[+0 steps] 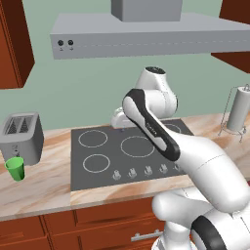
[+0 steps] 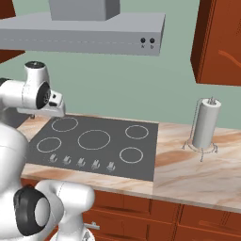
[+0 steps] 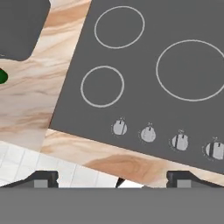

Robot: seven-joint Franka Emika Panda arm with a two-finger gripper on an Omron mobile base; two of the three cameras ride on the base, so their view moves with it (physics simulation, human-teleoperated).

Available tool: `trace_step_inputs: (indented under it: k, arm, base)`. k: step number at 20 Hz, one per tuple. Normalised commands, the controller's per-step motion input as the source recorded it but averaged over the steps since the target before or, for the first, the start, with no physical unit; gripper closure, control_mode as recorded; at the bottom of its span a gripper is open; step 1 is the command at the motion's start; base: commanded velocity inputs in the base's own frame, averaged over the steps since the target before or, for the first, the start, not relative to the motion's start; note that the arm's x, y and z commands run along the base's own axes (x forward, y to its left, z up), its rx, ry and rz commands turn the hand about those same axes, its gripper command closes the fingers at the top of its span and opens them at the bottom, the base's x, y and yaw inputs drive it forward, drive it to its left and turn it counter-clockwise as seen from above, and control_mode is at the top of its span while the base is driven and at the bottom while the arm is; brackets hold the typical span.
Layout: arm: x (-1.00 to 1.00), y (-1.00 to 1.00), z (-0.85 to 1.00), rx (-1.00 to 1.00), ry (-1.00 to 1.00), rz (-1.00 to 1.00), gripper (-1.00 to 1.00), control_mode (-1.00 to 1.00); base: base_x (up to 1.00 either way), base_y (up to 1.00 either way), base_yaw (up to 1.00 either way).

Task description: Pick the cup and bowl from the counter and place them on the counter next to the sink.

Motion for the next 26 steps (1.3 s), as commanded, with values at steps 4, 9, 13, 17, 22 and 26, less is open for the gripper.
trace_step_inputs:
  k: [4,9,13,17,22,26]
  arm:
    - [0.01,0.89,0.0,0.21,0.0,0.16,-1.0,-1.0]
    - [0.0,1.0,0.25,0.03,0.08,0.09,-1.0,-1.0]
    - [-0.02,0.88,0.28,-0.07,0.11,0.04,-1.0,-1.0]
    - [0.0,0.82,0.19,-0.17,0.14,0.0,-1.0,-1.0]
    - [0.0,0.54,0.01,-0.17,0.04,-0.08,-1.0,-1.0]
    - [0.0,0.35,-0.05,-0.14,0.0,-0.19,-1.0,-1.0]
  base:
    - [0.0,0.0,0.0]
    - [0.0,0.0,0.0]
    - [0.0,0.0,0.0]
    - [0.0,0.0,0.0]
    - [0.0,0.0,0.0]
    - [0.0,0.0,0.0]
